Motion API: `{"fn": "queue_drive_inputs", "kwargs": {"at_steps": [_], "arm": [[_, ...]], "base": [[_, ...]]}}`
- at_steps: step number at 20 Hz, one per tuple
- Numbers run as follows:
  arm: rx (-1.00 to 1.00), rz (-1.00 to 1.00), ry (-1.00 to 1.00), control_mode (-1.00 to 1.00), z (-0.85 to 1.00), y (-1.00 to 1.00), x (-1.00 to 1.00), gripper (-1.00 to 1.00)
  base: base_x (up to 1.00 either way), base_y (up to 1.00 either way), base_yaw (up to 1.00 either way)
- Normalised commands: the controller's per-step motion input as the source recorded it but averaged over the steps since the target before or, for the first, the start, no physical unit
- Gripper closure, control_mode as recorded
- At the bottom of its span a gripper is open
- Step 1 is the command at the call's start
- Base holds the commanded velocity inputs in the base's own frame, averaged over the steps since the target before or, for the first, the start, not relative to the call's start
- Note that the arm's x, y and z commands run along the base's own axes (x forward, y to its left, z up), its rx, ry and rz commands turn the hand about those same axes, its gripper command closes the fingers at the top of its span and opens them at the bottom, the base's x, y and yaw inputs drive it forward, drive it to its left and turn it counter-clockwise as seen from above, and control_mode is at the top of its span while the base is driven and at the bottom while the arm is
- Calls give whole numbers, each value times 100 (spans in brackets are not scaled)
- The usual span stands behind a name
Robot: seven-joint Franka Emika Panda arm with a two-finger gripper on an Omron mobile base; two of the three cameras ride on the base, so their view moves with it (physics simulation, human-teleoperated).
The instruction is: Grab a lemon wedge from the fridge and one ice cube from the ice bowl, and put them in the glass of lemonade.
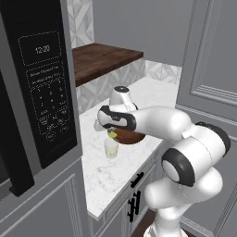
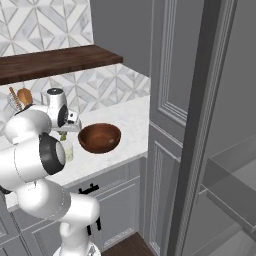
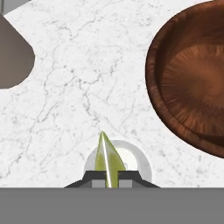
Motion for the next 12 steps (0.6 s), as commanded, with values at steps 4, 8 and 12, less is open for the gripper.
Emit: {"fn": "queue_drive_inputs", "kwargs": {"at_steps": [4, 8, 12], "arm": [[0, 0, 0, -100, -12, 0, 0, 100], [0, 0, 0, -100, -3, 0, -3, 100], [0, 0, 0, -100, 0, 0, 0, 100]], "base": [[0, 0, 0], [0, 0, 0], [0, 0, 0]]}}
